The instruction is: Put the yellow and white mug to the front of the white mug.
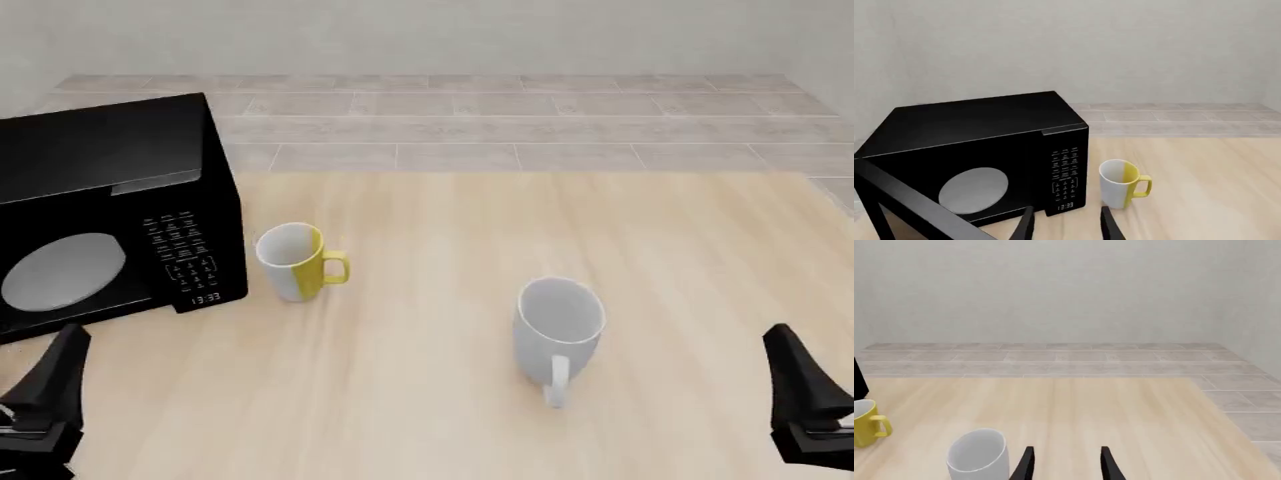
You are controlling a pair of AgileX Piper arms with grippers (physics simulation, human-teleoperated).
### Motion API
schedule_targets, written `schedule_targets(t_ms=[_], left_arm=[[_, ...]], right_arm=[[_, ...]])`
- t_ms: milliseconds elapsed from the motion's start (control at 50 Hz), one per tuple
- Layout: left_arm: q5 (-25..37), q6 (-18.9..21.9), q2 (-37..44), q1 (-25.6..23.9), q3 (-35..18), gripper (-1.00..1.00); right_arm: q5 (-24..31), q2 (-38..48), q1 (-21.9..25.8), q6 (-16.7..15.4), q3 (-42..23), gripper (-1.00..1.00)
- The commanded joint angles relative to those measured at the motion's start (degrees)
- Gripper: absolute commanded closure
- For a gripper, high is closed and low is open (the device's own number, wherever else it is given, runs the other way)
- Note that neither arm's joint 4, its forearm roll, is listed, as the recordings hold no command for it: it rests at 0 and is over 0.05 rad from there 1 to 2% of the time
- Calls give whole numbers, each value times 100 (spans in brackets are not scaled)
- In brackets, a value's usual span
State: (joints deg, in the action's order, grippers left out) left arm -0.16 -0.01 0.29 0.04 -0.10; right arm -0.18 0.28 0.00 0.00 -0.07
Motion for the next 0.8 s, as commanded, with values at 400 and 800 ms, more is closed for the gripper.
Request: schedule_targets(t_ms=[400, 800], left_arm=[[19, 11, -19, -6, 1, -100], [-12, 38, 17, -23, -13, -100]], right_arm=[[0, 3, -1, 2, 4, -100], [194, 1347, 695, -115, -1462, -100]])
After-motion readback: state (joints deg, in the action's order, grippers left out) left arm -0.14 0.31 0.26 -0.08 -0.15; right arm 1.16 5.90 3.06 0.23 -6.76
